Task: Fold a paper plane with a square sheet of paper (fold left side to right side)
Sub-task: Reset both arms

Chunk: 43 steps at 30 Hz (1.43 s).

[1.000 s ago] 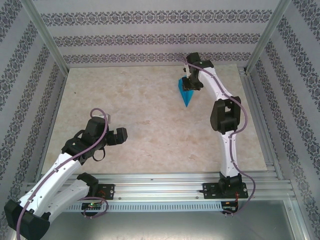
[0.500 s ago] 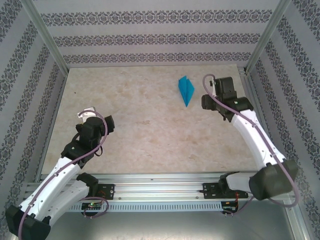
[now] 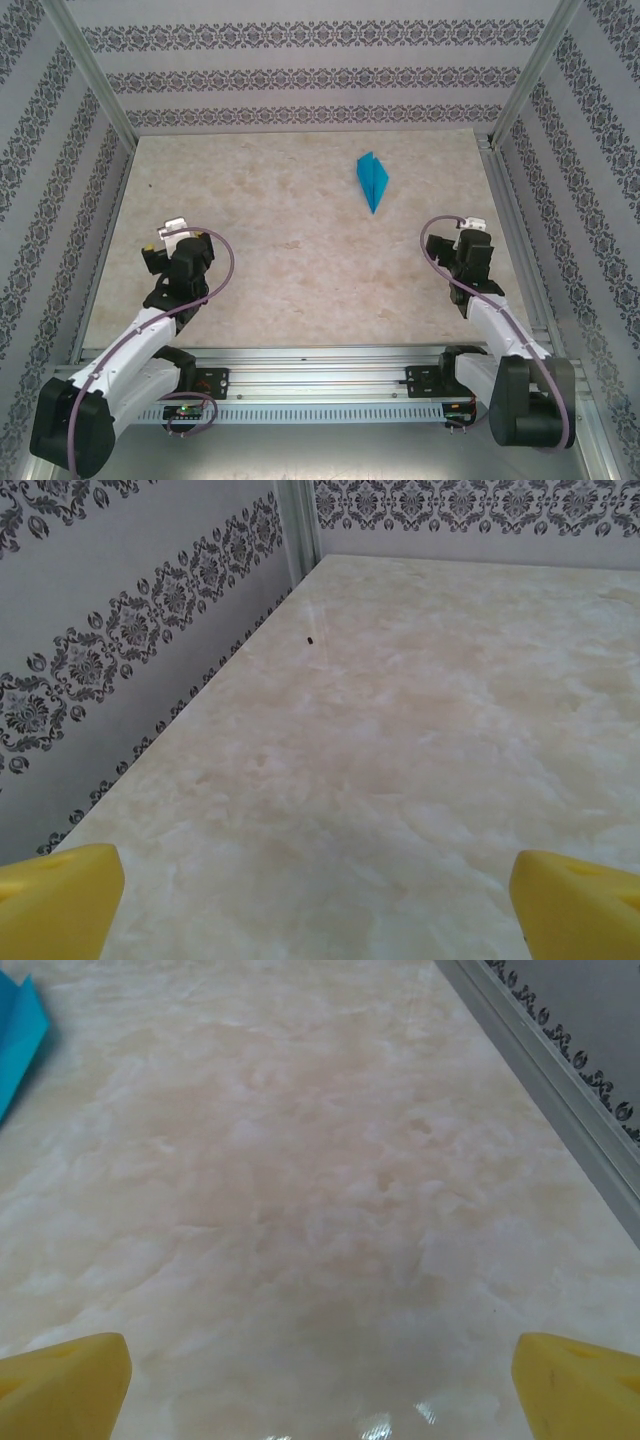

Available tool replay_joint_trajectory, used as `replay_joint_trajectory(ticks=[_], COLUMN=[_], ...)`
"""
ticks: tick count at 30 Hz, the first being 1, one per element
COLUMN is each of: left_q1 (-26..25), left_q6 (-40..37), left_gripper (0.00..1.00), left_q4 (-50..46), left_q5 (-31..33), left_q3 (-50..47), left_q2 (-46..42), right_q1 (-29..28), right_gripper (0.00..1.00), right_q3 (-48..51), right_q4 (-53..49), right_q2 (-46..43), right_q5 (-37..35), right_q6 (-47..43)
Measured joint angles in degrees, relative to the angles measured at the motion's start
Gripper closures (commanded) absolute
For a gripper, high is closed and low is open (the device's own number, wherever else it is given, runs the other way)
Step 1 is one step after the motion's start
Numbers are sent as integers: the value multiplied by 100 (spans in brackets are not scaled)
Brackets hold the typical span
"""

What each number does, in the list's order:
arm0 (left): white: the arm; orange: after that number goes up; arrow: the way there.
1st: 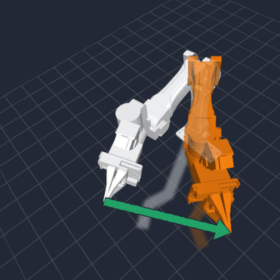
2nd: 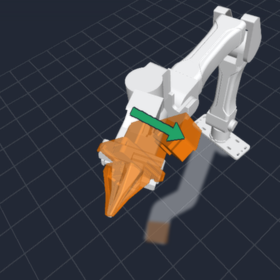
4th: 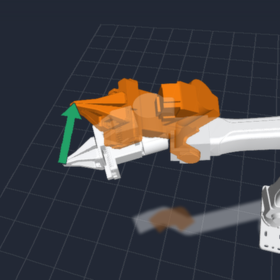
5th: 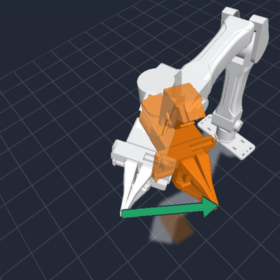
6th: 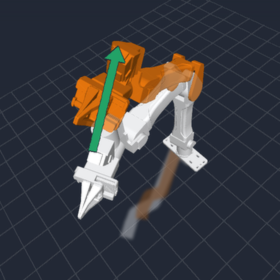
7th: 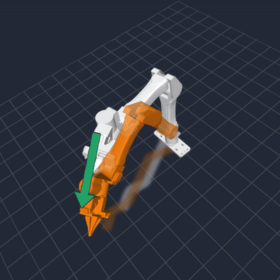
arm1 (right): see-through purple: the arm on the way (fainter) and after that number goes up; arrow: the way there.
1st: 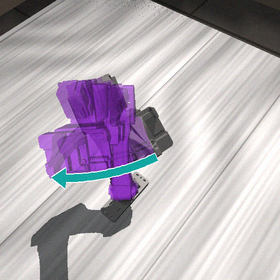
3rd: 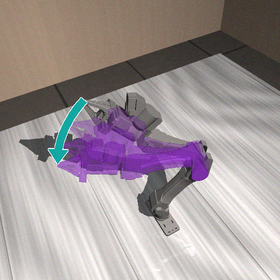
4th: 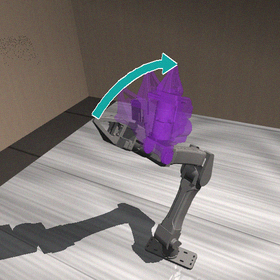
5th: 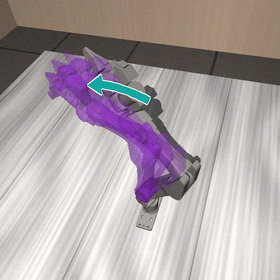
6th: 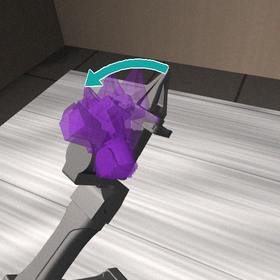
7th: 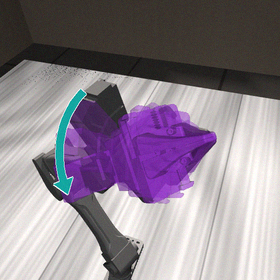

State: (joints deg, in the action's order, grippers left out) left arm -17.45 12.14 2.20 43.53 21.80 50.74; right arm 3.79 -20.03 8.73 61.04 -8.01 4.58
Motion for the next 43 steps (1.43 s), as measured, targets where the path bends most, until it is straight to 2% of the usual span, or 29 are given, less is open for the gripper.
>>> replay_joint_trajectory(ticks=[8, 12, 14, 27, 31, 35, 43], left_q1=[549, 765, 820, 883, 907, 1161, 1220], left_q6=[-531, -717, -809, -1335, -1366, -1357, -1357], left_gripper=[0, 0, 0, 0, 0, 0, 0], left_q4=[1596, 2175, 2575, 5040, 4937, 4881, 4765], left_q5=[-813, -1285, -1541, -2841, -2999, -3230, -3368], left_q3=[-881, -1001, -999, -527, -310, 57, 76], left_q2=[295, 702, 953, 3851, 3884, 3884, 3884], right_q1=[44, 44, 44, -42, -44, -96, -118], right_gripper=[2, 2, 2, 2, 2, 2, 2], right_q3=[146, 219, 251, 177, 177, 177, 33], right_q4=[2695, 4225, 4581, 4586, 4594, 4599, 4581], right_q2=[1497, 2299, 2682, 2730, 2730, 2730, 2730], right_q5=[564, 793, 863, 804, 796, 807, 791], right_q6=[-85, -155, -157, -175, -177, -243, -306])
